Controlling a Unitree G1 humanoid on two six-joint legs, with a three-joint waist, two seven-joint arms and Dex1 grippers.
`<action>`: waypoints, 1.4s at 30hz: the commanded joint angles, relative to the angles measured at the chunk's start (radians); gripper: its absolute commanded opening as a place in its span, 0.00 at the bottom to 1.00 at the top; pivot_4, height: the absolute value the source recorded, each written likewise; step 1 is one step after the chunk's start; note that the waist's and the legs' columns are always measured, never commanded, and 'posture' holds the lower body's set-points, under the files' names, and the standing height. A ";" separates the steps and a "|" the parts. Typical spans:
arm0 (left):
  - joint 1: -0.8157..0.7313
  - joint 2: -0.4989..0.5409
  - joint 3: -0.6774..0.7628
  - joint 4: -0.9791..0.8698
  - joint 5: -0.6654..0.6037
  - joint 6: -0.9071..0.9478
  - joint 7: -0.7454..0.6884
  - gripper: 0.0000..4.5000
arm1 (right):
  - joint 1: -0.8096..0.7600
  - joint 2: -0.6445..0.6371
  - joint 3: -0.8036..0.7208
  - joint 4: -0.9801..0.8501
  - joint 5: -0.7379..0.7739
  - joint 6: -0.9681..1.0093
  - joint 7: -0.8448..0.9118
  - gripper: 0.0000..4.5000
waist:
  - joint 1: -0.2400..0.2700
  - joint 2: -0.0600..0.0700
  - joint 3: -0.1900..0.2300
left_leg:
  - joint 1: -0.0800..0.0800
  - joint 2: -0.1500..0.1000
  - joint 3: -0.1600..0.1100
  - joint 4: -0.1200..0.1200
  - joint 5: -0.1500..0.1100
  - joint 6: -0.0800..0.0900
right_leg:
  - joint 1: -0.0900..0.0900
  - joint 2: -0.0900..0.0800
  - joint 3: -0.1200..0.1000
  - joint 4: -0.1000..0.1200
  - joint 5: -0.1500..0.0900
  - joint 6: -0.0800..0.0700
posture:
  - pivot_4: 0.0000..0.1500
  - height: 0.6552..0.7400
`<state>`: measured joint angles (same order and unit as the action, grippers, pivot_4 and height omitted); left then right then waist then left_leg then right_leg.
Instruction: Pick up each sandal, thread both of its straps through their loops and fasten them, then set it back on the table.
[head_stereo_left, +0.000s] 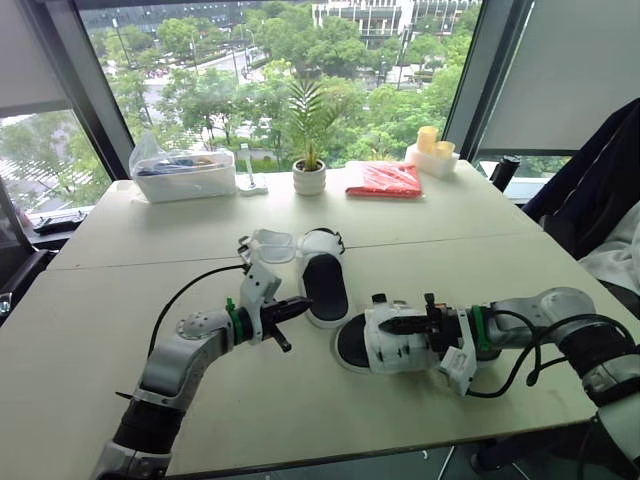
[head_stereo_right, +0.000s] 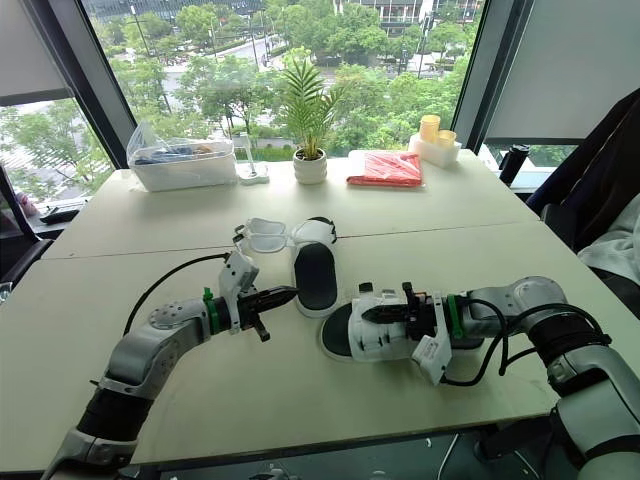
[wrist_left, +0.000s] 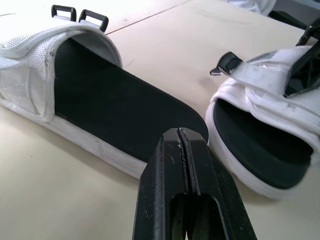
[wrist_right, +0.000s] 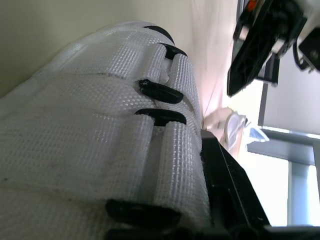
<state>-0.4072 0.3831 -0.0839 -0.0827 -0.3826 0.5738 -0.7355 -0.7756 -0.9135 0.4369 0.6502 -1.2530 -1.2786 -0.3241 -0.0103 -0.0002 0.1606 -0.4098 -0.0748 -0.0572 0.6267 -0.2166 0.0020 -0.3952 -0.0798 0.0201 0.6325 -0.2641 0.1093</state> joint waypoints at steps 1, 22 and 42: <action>-0.021 0.002 0.038 -0.033 -0.009 -0.026 0.014 0.00 | -0.044 -0.030 -0.063 0.102 0.137 0.126 0.083 0.00 | -0.002 0.000 0.000 | 0.000 0.000 0.000 0.000 0.000 0.000 | 0.000 0.000 0.000 0.000 0.000 0.000 | 1.00 1.00; -0.079 0.018 0.000 0.012 0.071 -0.101 0.016 0.00 | -0.364 0.340 -0.089 0.604 0.459 1.208 0.426 0.00 | -0.002 0.000 0.001 | 0.000 0.000 0.000 -0.004 0.000 0.000 | -0.002 -0.001 0.000 0.000 0.000 0.000 | 1.00 1.00; -0.106 0.100 -0.114 -0.033 0.307 -0.237 0.036 0.00 | -0.057 0.181 -0.198 -0.047 0.745 1.447 0.998 1.00 | 0.004 0.000 0.001 | -0.001 0.000 -0.002 -0.006 -0.003 0.005 | -0.002 0.000 -0.001 -0.001 0.001 0.001 | 1.00 1.00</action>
<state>-0.4894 0.4724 -0.1949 -0.0744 -0.1035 0.3715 -0.7086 -0.8881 -0.7128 0.2599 0.7388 -0.5600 0.1017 0.5653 -0.0065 0.0001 0.1612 -0.4104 -0.0747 -0.0593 0.6212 -0.2198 0.0072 -0.3973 -0.0800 0.0187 0.6317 -0.2636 0.1100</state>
